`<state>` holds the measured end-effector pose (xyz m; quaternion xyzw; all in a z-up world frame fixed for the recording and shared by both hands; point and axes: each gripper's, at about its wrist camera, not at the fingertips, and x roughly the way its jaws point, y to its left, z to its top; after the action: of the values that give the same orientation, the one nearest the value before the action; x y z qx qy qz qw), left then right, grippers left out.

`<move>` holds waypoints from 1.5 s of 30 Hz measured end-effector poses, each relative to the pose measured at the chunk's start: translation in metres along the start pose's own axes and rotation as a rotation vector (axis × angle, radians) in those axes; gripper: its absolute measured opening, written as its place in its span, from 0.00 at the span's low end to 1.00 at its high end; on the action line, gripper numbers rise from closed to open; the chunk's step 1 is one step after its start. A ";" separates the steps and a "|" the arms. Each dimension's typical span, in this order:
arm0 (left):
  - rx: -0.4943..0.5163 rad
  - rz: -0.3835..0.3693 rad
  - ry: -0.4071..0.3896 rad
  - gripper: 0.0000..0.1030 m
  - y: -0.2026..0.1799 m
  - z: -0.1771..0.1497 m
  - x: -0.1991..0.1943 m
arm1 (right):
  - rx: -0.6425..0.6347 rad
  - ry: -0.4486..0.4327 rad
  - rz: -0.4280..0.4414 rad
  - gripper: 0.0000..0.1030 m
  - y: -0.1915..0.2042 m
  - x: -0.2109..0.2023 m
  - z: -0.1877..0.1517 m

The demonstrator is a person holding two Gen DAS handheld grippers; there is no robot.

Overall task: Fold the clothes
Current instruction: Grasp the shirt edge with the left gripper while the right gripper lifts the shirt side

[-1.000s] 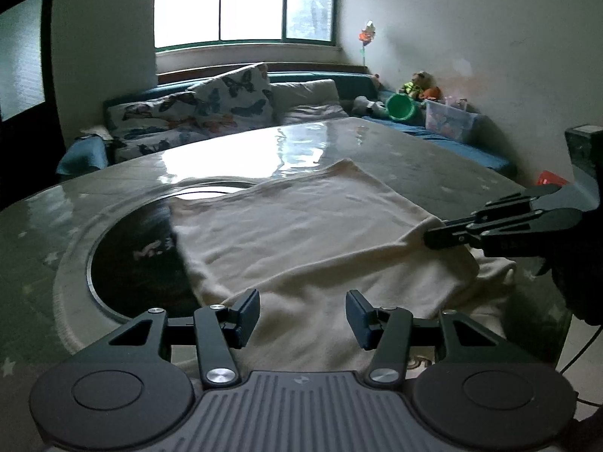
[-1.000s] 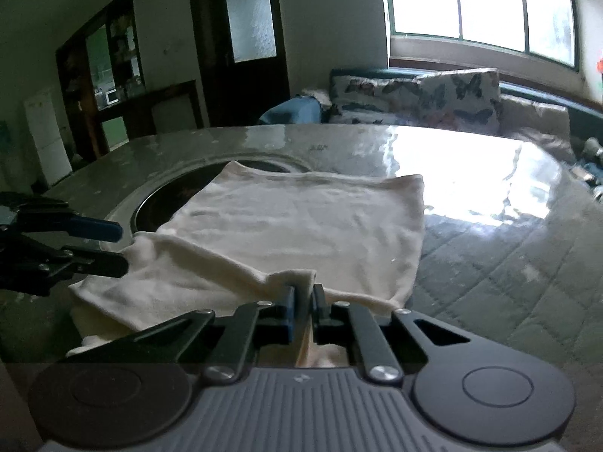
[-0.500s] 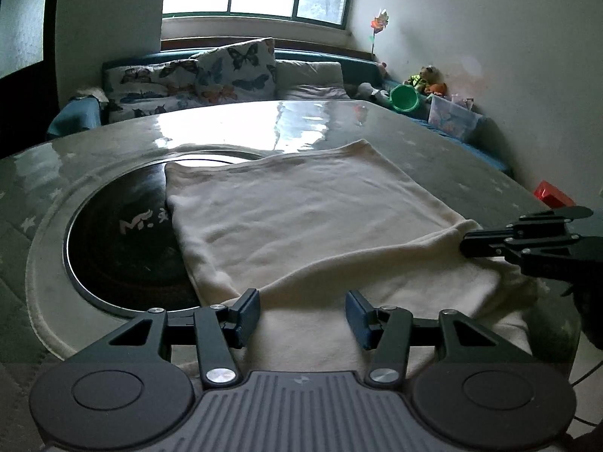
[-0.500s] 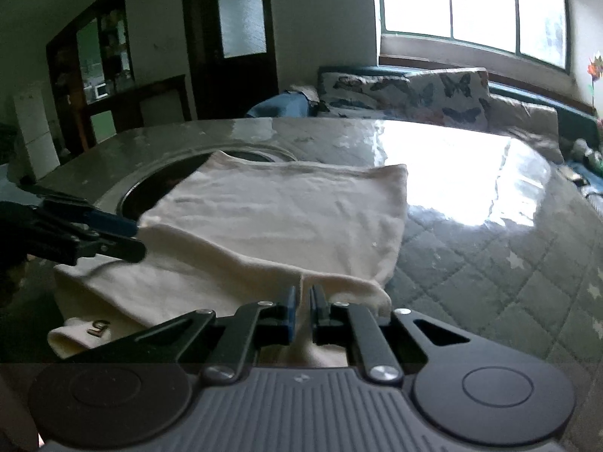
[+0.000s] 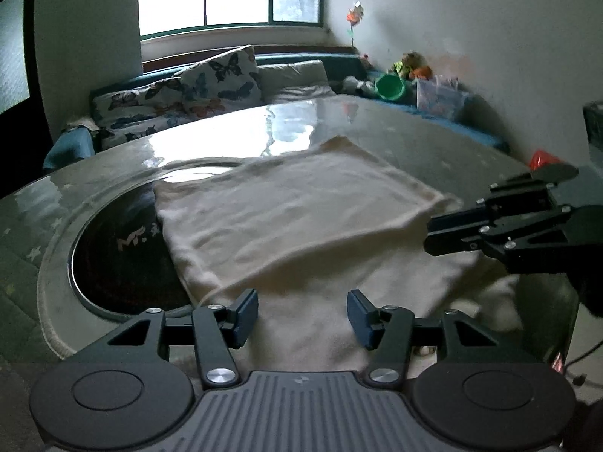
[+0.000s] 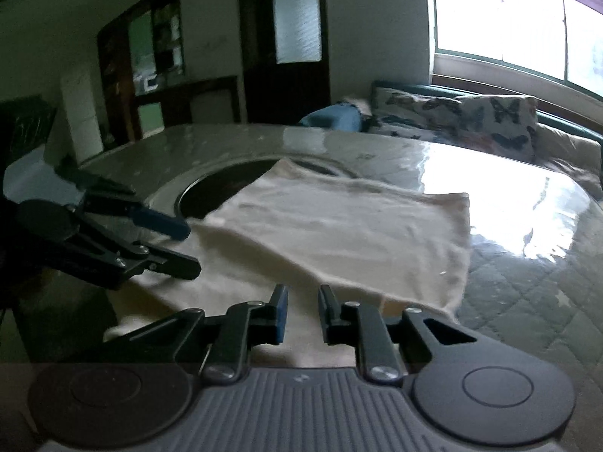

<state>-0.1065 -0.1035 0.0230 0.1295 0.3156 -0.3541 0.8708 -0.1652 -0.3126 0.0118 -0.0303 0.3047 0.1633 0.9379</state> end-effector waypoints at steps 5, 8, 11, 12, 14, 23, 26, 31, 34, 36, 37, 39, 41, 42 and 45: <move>0.017 0.007 -0.009 0.55 -0.002 -0.006 -0.008 | -0.042 0.037 0.006 0.21 0.004 0.000 -0.010; 0.034 0.009 -0.019 0.55 -0.005 -0.009 -0.017 | -0.054 0.029 0.005 0.23 0.004 -0.011 -0.010; 0.070 0.006 -0.015 0.56 -0.011 -0.015 -0.024 | -0.084 0.033 0.006 0.25 0.007 -0.016 -0.013; 0.089 0.008 -0.009 0.56 -0.013 -0.018 -0.025 | -0.095 0.039 0.005 0.25 0.008 -0.016 -0.015; 0.130 0.017 0.009 0.57 -0.019 -0.024 -0.025 | -0.109 0.043 0.004 0.26 0.009 -0.016 -0.017; 0.305 0.002 -0.005 0.57 -0.034 -0.041 -0.050 | -0.178 0.044 0.017 0.37 0.010 -0.047 -0.017; 0.392 -0.030 0.001 0.57 -0.043 -0.051 -0.056 | -0.204 0.063 0.016 0.41 0.010 -0.059 -0.020; 0.526 -0.046 -0.010 0.57 -0.060 -0.062 -0.056 | -0.253 0.095 0.014 0.43 0.012 -0.069 -0.025; 0.541 -0.055 -0.027 0.57 -0.064 -0.060 -0.051 | -0.279 0.114 0.016 0.48 0.013 -0.070 -0.029; 0.550 -0.063 -0.038 0.57 -0.066 -0.059 -0.048 | -0.296 0.125 0.017 0.48 0.014 -0.070 -0.032; 0.556 -0.066 -0.043 0.55 -0.067 -0.059 -0.046 | -0.300 0.127 0.018 0.48 0.015 -0.071 -0.033; 0.564 -0.072 -0.052 0.41 -0.068 -0.058 -0.043 | -0.306 0.127 0.019 0.48 0.015 -0.073 -0.034; 0.559 -0.078 -0.049 0.29 -0.067 -0.057 -0.040 | -0.312 0.126 0.022 0.49 0.015 -0.075 -0.035; 0.552 -0.082 -0.050 0.20 -0.067 -0.057 -0.039 | -0.316 0.127 0.020 0.49 0.014 -0.075 -0.035; 0.522 -0.074 -0.075 0.13 -0.065 -0.054 -0.038 | -0.330 0.131 0.018 0.49 0.014 -0.076 -0.036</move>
<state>-0.1975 -0.1053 0.0058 0.3247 0.1858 -0.4595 0.8055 -0.2481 -0.3269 0.0271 -0.1918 0.3343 0.2174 0.8968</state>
